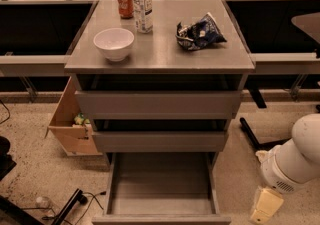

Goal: Close bottom drawer

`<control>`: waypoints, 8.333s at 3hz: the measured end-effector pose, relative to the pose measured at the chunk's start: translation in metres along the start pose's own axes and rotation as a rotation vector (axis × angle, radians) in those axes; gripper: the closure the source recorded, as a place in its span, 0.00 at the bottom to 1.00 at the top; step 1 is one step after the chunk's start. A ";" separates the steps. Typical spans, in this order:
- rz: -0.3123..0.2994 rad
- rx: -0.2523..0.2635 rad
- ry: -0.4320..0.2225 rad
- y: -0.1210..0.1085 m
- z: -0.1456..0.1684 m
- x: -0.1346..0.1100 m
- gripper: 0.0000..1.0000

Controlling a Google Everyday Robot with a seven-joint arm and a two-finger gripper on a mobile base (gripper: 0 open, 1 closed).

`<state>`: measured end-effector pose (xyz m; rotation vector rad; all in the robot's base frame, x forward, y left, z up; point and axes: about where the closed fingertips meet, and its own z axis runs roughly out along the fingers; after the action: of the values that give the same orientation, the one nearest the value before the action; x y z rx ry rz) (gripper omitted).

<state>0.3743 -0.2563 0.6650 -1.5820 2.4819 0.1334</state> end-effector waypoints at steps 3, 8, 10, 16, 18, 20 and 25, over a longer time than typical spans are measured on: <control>0.033 -0.084 -0.067 0.012 0.167 0.009 0.00; 0.075 -0.201 -0.051 0.000 0.344 0.040 1.00; 0.092 -0.307 -0.076 0.072 0.424 0.064 1.00; -0.084 -0.113 -0.329 0.018 0.528 -0.022 1.00; -0.129 -0.083 -0.392 -0.001 0.522 -0.066 1.00; -0.113 -0.115 -0.447 -0.004 0.535 -0.077 1.00; -0.091 -0.066 -0.404 -0.105 0.542 -0.086 1.00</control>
Offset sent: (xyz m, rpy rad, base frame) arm 0.0222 0.0364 -0.1725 0.1376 0.0567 0.0067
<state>0.5672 -0.1277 0.1568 -1.5124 2.1115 0.4757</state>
